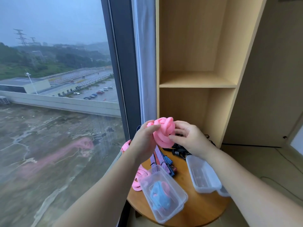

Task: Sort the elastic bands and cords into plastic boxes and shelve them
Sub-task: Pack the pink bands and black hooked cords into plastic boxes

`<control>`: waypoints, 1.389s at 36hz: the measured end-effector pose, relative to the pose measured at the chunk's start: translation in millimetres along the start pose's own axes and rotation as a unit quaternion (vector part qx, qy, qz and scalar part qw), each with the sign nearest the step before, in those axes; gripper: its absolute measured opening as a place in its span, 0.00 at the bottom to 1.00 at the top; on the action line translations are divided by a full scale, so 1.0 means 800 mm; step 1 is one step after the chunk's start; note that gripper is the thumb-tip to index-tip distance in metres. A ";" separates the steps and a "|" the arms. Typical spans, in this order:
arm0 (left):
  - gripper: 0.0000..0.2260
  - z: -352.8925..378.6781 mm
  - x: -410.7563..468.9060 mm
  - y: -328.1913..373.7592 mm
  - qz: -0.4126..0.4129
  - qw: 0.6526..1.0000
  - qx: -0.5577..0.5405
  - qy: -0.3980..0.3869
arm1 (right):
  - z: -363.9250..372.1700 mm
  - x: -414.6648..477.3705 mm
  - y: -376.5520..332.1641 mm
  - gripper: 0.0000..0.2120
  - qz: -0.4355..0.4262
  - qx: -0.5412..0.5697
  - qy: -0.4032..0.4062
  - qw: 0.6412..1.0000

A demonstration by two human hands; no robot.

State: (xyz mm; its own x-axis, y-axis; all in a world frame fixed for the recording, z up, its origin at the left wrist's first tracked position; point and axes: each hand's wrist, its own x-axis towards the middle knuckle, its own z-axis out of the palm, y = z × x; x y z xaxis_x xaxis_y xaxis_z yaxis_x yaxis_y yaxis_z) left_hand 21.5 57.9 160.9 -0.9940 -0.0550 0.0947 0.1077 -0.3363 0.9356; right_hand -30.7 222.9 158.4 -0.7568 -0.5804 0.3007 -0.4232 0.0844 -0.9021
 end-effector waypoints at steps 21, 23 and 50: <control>0.19 -0.079 -0.061 -0.169 -0.115 0.904 0.389 0.139 | 0.086 -0.089 0.138 0.19 0.143 -0.177 -0.015 0.974; 0.17 -0.085 -0.060 -0.176 -0.121 0.879 0.445 0.120 | 0.091 -0.095 0.141 0.20 0.160 -0.222 -0.030 0.961; 0.15 -0.083 -0.067 -0.185 0.082 0.713 0.697 0.009 | 0.052 -0.113 0.158 0.08 0.046 -0.331 -0.012 0.942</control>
State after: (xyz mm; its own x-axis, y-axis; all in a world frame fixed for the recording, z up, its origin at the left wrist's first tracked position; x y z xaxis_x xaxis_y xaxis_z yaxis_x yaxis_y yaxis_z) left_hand 60.5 48.6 -5.2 -0.9684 -0.0033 0.2494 0.0852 0.9354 0.3432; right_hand 4.6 252.4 4.1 -0.7975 -0.5634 0.2159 -0.5802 0.6181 -0.5304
